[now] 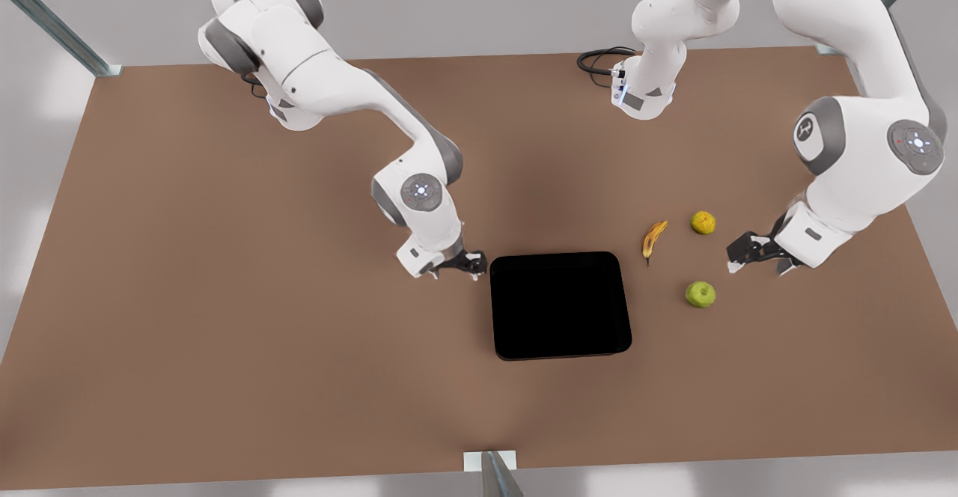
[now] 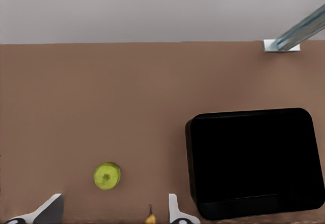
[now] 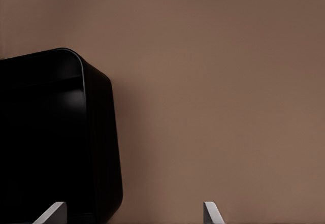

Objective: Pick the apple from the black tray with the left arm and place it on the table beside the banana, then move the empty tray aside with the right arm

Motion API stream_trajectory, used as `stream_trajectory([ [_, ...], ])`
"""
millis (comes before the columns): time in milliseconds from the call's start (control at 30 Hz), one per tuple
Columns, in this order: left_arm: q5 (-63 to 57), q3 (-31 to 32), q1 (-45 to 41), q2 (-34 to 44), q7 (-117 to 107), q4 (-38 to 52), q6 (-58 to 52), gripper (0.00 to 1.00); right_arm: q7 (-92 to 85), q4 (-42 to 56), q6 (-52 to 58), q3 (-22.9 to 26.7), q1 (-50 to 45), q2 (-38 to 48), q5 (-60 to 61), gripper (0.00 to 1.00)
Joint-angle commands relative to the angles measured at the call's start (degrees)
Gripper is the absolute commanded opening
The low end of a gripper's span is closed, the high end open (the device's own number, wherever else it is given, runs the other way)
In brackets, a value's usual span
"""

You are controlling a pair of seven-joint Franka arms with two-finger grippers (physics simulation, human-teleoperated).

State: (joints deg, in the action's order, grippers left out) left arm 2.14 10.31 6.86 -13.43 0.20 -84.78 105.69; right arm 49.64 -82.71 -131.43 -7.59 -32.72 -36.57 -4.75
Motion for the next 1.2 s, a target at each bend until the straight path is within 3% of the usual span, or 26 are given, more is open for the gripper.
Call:
stream_trajectory([
  [0,-0.29,0.06,-0.18,-0.11,3.05,-0.21,-7.17,1.0,22.25,1.31,-7.62,-0.84,-0.24,-1.66,-0.26,1.0],
  [167,-0.21,-0.12,0.52,-0.11,5.51,-0.74,-6.91,1.0,21.64,2.46,-14.21,-2.51,-0.5,-6.93,-0.53,0.98],
  [233,-0.12,-0.12,0.88,-0.11,6.22,-1.09,-6.64,1.0,22.25,3.25,-14.21,-2.51,-0.5,-8.86,-8.15,0.96],
  [700,-0.12,-0.12,0.88,-0.02,6.22,-1.53,-6.03,1.0,12.5,18.37,-14.47,-3.04,-0.59,-21.0,-8.7,0.96],
  [1067,-0.12,-0.12,0.88,0.42,6.22,-1.88,-6.2,1.0,4.15,17.58,-13.94,-3.57,-0.94,-23.9,-8.7,0.99],
  [1100,-0.12,-0.21,0.88,0.42,6.22,-1.88,-6.2,1.0,4.15,17.58,-13.86,-3.57,-0.94,-23.9,-8.7,0.96],
  [1167,-0.12,-0.12,0.88,0.33,6.22,-1.88,-6.2,1.0,2.48,17.58,-13.59,-3.92,-0.68,-23.81,-8.35,0.76],
])
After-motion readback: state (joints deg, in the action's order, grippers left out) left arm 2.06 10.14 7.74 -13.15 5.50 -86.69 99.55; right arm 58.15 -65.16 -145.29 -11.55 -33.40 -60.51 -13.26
